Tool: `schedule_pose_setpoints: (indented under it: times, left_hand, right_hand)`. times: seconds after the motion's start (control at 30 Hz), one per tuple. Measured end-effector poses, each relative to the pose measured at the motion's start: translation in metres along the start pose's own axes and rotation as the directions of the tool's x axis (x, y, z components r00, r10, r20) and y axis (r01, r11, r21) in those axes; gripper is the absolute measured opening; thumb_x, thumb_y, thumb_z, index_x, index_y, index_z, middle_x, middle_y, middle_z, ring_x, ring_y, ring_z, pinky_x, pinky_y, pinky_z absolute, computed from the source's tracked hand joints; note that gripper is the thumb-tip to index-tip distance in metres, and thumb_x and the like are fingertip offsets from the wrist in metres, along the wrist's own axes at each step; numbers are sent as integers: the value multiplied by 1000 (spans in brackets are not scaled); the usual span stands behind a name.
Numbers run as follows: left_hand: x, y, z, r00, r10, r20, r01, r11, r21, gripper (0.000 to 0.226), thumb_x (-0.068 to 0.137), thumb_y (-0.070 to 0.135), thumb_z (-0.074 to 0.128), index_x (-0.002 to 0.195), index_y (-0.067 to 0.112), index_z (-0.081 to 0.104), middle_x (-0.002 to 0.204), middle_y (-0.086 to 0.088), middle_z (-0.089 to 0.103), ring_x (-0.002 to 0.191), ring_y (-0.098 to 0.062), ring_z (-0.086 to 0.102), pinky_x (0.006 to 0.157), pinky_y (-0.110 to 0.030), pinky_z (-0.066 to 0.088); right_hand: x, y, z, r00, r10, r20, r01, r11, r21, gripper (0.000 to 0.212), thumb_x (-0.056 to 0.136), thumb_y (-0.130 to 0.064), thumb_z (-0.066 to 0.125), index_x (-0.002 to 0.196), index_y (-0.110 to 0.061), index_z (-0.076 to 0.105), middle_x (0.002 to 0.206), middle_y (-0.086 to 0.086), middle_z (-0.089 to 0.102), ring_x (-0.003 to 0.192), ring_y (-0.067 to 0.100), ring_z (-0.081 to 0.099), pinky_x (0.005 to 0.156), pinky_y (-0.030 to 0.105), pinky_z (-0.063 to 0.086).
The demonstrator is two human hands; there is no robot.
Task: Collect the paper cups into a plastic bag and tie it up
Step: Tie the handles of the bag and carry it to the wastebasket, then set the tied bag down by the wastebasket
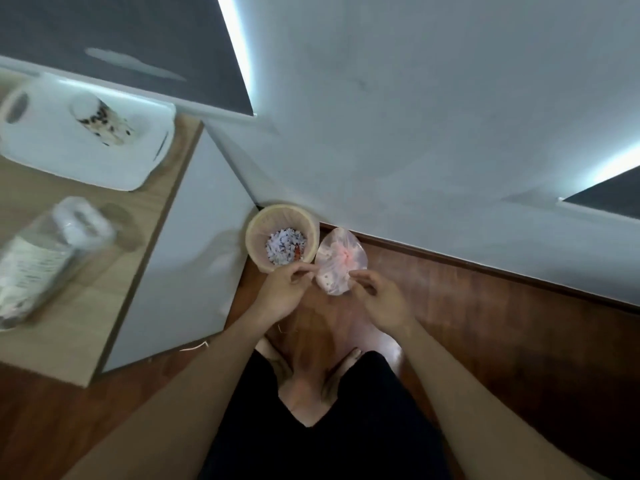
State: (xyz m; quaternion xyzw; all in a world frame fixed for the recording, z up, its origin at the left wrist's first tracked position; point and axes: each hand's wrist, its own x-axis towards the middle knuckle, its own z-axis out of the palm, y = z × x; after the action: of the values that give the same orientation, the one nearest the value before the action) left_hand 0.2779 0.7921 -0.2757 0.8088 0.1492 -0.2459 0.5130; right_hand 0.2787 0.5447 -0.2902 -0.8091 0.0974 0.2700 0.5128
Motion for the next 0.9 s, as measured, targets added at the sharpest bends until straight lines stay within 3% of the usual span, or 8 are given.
schedule_pose_setpoints:
  times: [0.07,0.13,0.2,0.3,0.43,0.6,0.7,0.9]
  left_hand:
    - [-37,34,-16,1000,16,-5,-16,1000,5,25,112,23,66,112,46,77,118,16,83,102,-7,81,82,-25,59]
    - [-72,66,-29,1000,16,-5,-16,1000,-7,23,113,22,64,114,41,78,117,20,81,99,-4,81,74,-20,53]
    - [-104,96,-44,1000,6,-19,-6,1000,-20,20,113,25,63,118,33,81,119,20,81,99,-4,82,77,-22,54]
    - [-143,122,-68,999,-15,-48,13,998,-54,22,113,31,63,124,32,81,124,16,82,105,-7,82,91,-34,62]
    - [-177,132,-98,990,-30,-139,13,993,-121,20,107,42,64,109,50,82,127,15,83,115,-12,80,107,-43,62]
    - [-209,139,-133,958,-24,-286,-27,984,-175,21,115,22,61,120,28,80,124,6,83,110,-14,81,98,-35,61]
    - [-230,130,-145,945,-47,-325,-29,974,-225,20,116,23,60,117,32,78,119,11,84,106,-14,83,94,-35,62]
    - [-269,105,-181,922,-69,-382,-49,956,-290,21,116,22,60,128,24,77,125,9,81,107,-11,81,91,-33,59]
  right_hand:
    - [-29,-37,-14,999,-30,21,30,999,-16,24,105,-21,73,127,-16,76,129,-2,79,121,9,73,92,6,52]
    - [-57,-71,-28,998,-54,38,55,998,-24,22,105,-24,73,126,-21,76,129,-5,78,121,7,73,98,14,55]
    - [-80,-104,-39,995,-89,50,91,995,-48,25,103,-32,73,126,-24,76,128,-10,78,121,3,72,104,26,58]
    - [-107,-149,-48,988,-132,82,136,990,-38,26,104,-30,72,127,-20,76,127,-7,79,120,2,72,107,31,57]
    - [-119,-191,-48,977,-192,95,196,980,-24,22,106,-29,71,125,-19,76,124,-5,79,118,0,72,106,27,56]
    - [-114,-231,-38,961,-218,169,232,970,-71,24,101,-46,72,121,-35,76,122,-18,79,115,-4,72,104,25,54]
    - [-123,-249,-24,947,-239,215,260,963,-72,24,105,-31,72,127,-23,75,121,-11,78,112,-4,71,93,8,52]
    - [-149,-275,21,931,-264,250,293,952,-85,16,106,-30,72,121,-27,74,118,-15,78,106,-10,71,93,11,52]
